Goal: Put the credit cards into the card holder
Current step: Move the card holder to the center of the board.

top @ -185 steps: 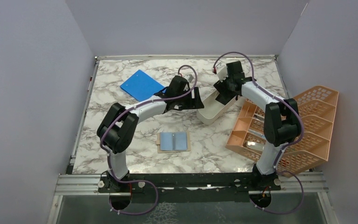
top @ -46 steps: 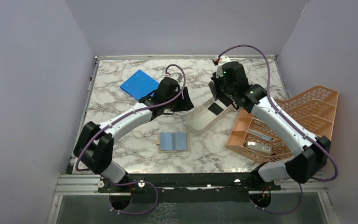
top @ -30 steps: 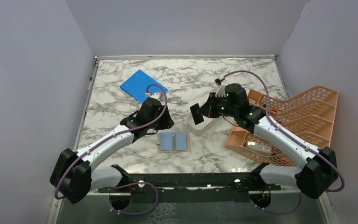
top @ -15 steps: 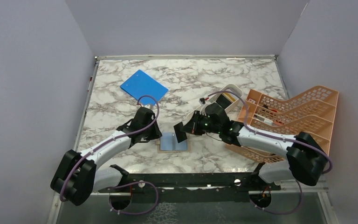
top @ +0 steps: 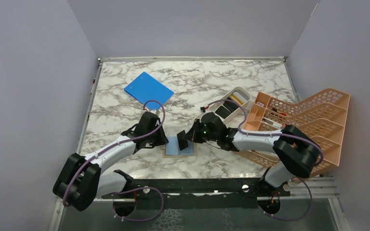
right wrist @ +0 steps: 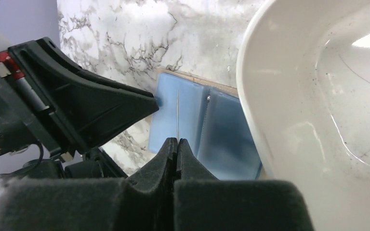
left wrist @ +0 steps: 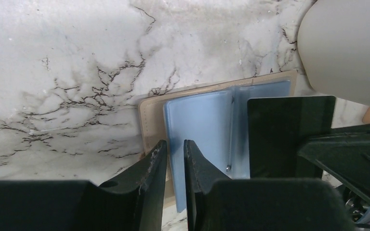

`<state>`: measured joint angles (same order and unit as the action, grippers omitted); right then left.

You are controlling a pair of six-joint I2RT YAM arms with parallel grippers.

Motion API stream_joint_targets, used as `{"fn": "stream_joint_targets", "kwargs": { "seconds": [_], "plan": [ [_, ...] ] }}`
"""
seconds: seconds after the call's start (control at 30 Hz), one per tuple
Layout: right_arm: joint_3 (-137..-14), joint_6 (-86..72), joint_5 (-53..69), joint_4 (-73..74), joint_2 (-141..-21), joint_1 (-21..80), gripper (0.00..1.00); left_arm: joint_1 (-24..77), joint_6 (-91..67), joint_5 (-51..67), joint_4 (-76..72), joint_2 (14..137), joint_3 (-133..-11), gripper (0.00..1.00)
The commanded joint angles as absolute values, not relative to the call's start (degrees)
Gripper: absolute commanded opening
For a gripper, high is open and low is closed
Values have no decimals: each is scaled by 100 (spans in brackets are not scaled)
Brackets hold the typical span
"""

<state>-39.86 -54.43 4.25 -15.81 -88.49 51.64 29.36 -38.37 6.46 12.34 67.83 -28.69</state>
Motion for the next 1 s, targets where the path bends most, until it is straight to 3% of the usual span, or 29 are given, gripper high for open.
{"fn": "stream_joint_targets", "kwargs": {
  "seconds": [0.0, 0.37, 0.97],
  "plan": [
    [-3981, -5556, 155, -1929, -9079, 5202, 1, 2916, -3850, 900, 1054, 6613, -2891, 22],
    [-3891, -5732, -158, -1910, -9297, 5273, 1, 2916, -3788, 902, 984, 6921, -2728, 14],
    [-3821, -5988, -40, -2051, -9552, 5382, 1, 2914, -3792, 875, 909, 6786, -2540, 13]
  ]
}}
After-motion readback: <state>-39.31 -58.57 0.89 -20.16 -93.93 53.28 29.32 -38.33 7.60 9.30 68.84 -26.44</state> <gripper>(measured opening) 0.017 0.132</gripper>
